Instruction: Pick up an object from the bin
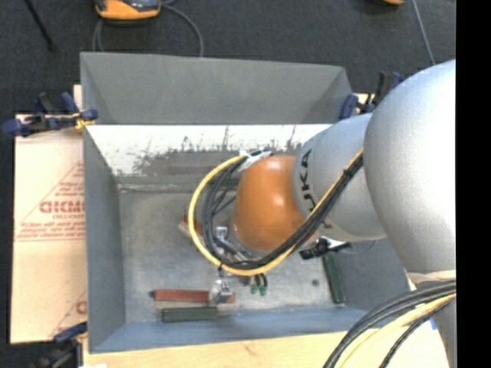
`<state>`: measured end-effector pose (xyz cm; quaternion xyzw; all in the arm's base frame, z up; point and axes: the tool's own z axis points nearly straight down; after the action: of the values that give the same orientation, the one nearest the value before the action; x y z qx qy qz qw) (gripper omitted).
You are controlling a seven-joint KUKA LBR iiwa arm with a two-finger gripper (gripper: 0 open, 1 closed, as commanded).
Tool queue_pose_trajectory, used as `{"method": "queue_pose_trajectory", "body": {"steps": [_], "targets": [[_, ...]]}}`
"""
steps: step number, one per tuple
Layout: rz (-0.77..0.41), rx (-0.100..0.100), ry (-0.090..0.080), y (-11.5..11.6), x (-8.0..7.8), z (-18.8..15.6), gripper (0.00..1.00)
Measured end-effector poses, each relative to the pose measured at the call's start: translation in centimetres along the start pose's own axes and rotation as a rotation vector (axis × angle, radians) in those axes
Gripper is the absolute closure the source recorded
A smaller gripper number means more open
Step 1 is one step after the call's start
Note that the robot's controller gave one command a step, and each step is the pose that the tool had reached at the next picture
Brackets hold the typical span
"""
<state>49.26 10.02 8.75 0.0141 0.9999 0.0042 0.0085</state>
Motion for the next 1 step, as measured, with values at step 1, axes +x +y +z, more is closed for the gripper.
{"method": "queue_pose_trajectory", "body": {"steps": [1], "targets": [[0.001,0.0,-0.005,-0.02,-0.11,0.01,0.0]]}}
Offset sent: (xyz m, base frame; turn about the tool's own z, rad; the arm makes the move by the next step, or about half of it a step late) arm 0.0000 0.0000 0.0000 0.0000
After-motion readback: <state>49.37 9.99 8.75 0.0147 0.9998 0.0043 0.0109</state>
